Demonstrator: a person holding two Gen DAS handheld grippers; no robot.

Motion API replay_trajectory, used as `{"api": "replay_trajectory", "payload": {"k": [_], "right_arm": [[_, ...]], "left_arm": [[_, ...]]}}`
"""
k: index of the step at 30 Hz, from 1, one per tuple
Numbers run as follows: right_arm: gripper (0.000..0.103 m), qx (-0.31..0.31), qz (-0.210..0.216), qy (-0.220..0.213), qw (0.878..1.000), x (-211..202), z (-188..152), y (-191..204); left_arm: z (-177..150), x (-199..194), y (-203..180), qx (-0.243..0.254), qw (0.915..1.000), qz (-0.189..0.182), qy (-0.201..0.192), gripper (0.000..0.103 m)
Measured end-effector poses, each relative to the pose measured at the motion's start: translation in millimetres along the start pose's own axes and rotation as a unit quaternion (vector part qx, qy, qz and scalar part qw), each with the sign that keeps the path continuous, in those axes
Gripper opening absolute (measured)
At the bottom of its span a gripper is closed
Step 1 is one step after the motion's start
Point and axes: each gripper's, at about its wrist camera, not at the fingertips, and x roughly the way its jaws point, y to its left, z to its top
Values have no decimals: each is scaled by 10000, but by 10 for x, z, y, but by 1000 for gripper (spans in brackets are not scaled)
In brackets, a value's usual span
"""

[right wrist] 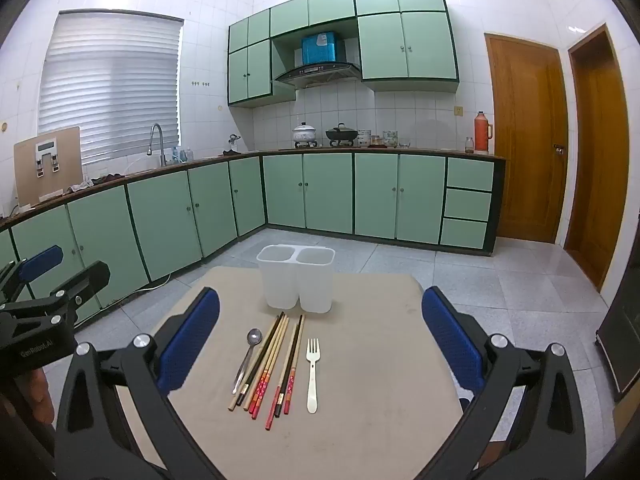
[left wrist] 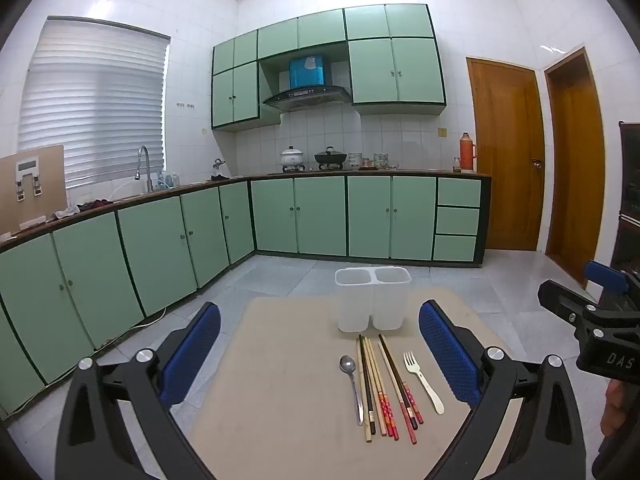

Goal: Organize utensils

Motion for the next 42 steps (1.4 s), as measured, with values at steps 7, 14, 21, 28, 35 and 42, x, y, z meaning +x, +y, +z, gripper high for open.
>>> {"api": "replay_trajectory", "payload": {"k": [7,14,21,28,35,42], "right_arm": [[98,30,-1,2,10000,7,8,-21],[98,-7,-12,-3,10000,15,2,5],[98,-10,-2,-11,10000,11,-6,-5],[98,-10,-2,-9,10000,13,-10,-10],[98,-14,-4,-6,10000,1,28,13],[98,-13,1,-4,10000,2,30,13]], "left_arm": [[-1,-5,-2,-24,10000,0,-5,97],[-5,-13,-2,-40,10000,-6,-2,97],[-2,-33,49,-37,10000,10,-4,97],[18,-28,37,-50,10000,16,0,97],[48,-31,97,-57,10000,32,1,97],[50,-39,115,-65,10000,41,-2,97]]}}
